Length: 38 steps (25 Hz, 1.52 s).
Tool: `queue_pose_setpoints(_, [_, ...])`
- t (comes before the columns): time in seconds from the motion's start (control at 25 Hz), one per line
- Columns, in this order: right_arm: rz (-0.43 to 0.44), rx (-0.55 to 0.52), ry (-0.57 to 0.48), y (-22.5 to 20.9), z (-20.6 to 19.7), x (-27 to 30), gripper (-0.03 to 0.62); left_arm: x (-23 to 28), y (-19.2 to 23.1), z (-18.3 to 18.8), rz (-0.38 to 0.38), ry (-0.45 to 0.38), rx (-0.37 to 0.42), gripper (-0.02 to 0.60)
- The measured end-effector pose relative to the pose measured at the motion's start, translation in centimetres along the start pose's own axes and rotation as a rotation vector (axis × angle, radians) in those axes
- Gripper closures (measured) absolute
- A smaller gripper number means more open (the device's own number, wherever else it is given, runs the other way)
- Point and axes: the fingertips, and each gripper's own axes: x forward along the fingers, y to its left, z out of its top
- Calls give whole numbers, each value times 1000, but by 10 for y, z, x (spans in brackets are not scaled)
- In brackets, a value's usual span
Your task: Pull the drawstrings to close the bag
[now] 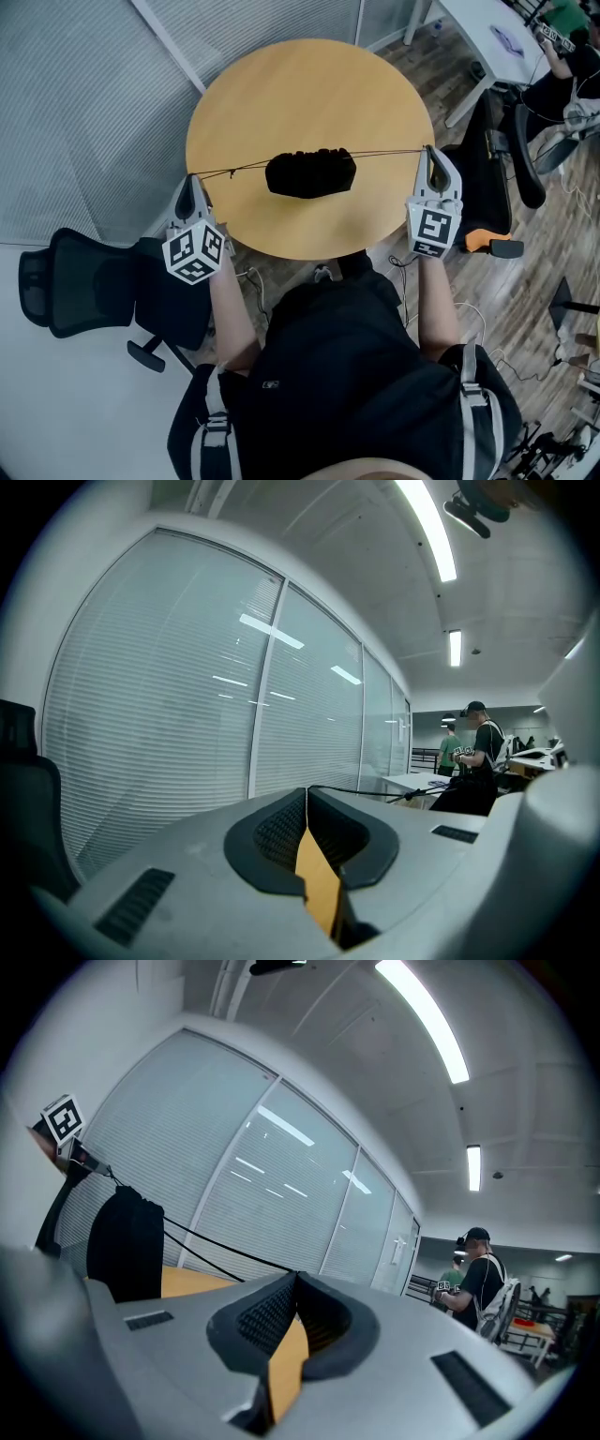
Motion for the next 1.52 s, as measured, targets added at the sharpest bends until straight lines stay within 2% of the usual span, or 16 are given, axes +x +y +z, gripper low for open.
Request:
queue_pose_setpoints(1.2, [-31,62,34,-19,-27,-3,536,2,0,-6,21,2,-7,565])
queue_pose_setpoints(1.36, [-15,48,50,-17,-34,-1,536,3,0,-10,21,8,-2,565])
queue_pose_setpoints(1.52, [46,78,90,-15,-56,12,536,14,-6,-20,-34,43,21,565])
